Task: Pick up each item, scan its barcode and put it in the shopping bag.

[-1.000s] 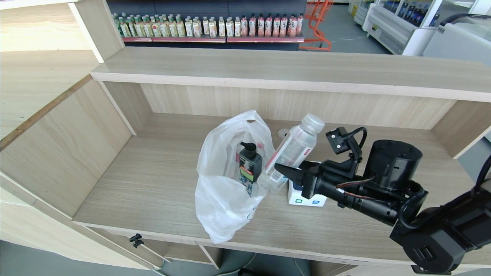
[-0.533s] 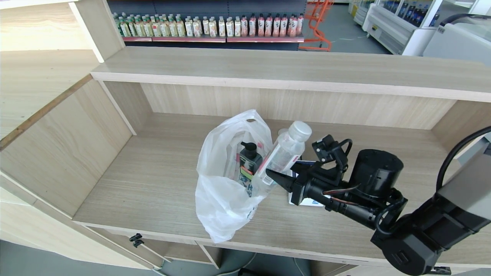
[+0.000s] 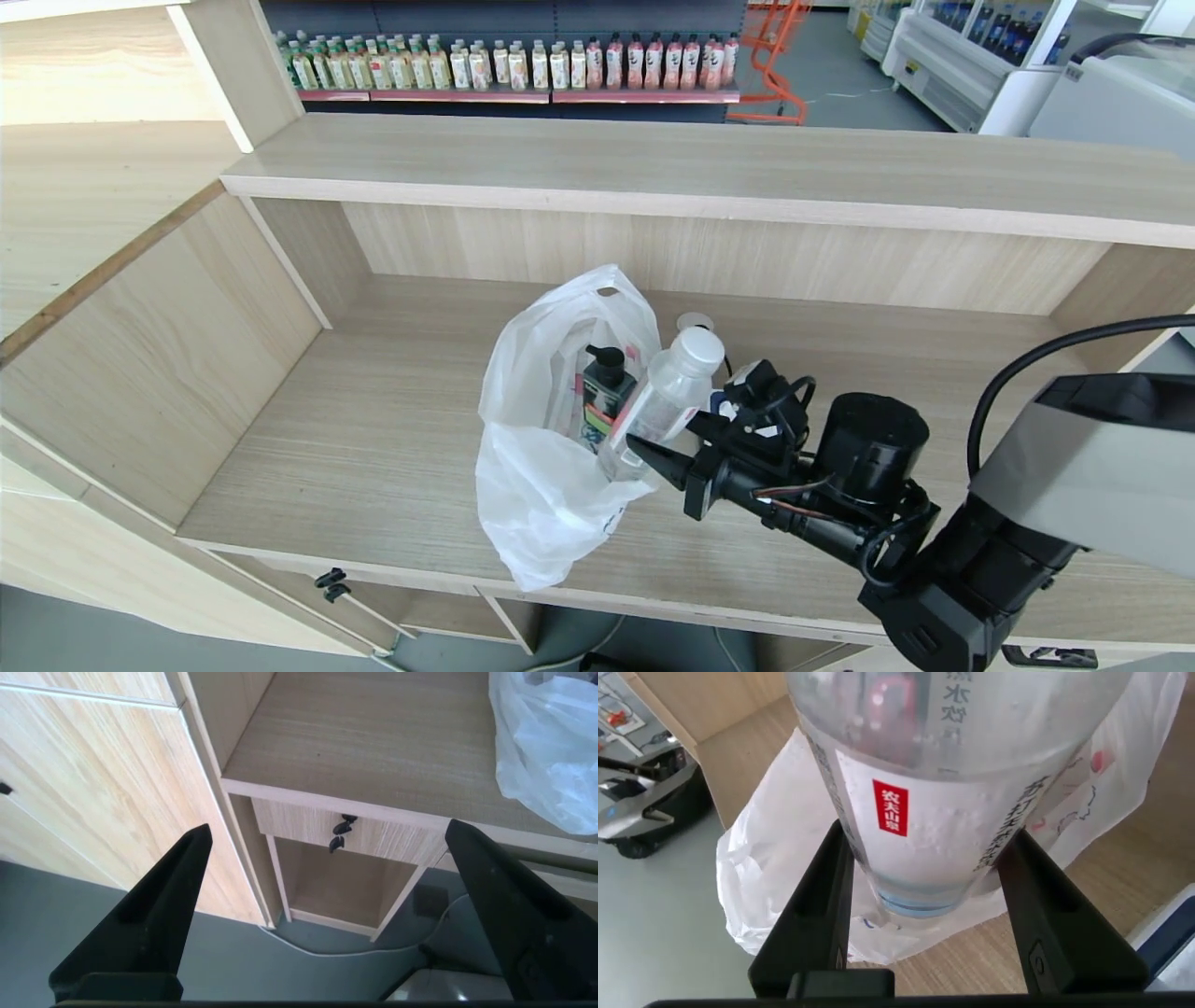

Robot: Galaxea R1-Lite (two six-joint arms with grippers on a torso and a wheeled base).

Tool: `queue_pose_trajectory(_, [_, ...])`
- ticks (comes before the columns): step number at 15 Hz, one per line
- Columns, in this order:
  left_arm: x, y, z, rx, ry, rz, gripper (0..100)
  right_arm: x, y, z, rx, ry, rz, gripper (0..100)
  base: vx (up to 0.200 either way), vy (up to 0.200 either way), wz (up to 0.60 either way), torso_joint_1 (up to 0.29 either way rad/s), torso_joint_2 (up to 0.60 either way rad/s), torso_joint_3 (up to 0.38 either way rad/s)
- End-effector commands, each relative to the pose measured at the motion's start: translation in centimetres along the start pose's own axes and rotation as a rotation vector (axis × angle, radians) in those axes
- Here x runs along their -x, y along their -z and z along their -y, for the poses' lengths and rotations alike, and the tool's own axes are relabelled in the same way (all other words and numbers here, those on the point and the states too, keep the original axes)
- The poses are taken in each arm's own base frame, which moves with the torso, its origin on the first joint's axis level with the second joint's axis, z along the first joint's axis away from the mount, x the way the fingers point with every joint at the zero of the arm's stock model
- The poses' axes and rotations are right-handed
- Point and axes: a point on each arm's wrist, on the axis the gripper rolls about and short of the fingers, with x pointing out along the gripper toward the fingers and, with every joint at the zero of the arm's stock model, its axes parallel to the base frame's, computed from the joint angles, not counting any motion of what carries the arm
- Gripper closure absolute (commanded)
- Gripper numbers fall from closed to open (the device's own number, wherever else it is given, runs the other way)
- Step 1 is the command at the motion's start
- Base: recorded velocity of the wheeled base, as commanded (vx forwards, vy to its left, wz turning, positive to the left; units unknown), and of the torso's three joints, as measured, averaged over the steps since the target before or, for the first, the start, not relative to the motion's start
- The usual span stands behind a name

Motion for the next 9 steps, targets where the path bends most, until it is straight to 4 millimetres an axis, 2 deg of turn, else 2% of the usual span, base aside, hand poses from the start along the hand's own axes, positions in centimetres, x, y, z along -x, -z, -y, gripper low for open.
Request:
queue_pose_trajectory(1, [0.0,-0.01,0.0,0.0,-0.001,0.002,0,-0.31,1.51,0.02,-0.001,-0.01,-0.029,100,0.0,0.0,0.0,0.0,0.0,0.0])
queue_pose_trajectory(4, [0.0,0.0,0.0,0.0,-0.001,0.0,0,-0.16,1.85,0.46,0.033,0.001,-0.039,100,0.0,0.0,0.0,0.0,0.0,0.0])
queue_pose_trajectory(5, [0.0,0.0,0.0,0.0,-0.002,0.0,0,-0.16,1.85,0.46,0.034,-0.001,-0.039,0,0.0,0.0,0.0,0.0,0.0,0.0])
queue_pose_trajectory(9, [0.0,0.0,0.0,0.0,-0.001,0.0,0,-0.13,1.3,0.36,0.041,-0.004,-0.016,0,0.0,0.0,0.0,0.0,0.0,0.0])
